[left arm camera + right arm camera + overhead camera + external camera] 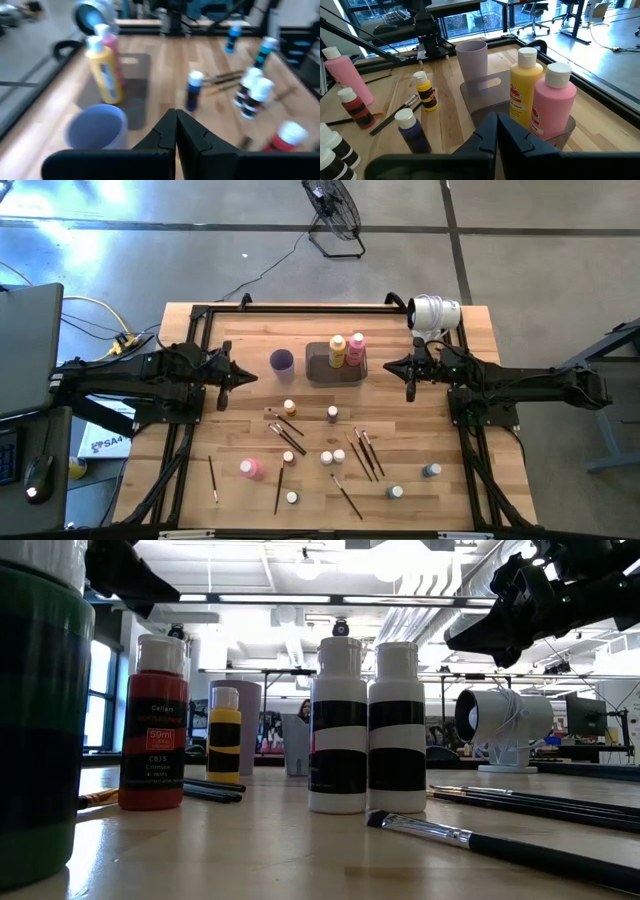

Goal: Pick & Place Paint Supplies
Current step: Put the silver paint brush into the purple cup

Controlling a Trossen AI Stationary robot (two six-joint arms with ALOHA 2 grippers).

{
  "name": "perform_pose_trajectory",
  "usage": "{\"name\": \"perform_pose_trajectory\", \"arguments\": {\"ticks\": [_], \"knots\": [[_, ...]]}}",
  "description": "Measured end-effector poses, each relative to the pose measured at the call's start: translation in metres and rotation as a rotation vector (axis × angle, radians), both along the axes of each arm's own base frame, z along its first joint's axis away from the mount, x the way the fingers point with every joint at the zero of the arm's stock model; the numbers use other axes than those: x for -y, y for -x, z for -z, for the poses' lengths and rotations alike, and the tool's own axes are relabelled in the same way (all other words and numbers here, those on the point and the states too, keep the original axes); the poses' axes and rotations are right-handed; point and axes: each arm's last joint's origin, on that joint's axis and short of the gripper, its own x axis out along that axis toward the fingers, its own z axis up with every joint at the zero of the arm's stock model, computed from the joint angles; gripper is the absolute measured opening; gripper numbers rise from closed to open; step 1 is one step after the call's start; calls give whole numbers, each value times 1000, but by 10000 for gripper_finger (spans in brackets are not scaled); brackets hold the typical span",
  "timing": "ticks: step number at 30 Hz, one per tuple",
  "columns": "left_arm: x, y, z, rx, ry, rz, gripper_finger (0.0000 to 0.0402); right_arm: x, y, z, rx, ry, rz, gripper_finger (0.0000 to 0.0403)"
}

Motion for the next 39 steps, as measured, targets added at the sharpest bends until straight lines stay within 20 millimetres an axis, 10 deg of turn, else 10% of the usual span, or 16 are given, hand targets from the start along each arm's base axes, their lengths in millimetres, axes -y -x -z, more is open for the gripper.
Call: {"name": "perform_pose_trajectory", "arguments": {"ticks": [21, 39], "knots": [[-1, -28, 21, -187, -145, 117, 6, 0, 0, 0, 0, 0, 0, 5], [-1, -63, 62, -453, -75, 200, 173, 0, 0, 0, -1, 0, 0, 5]]}}
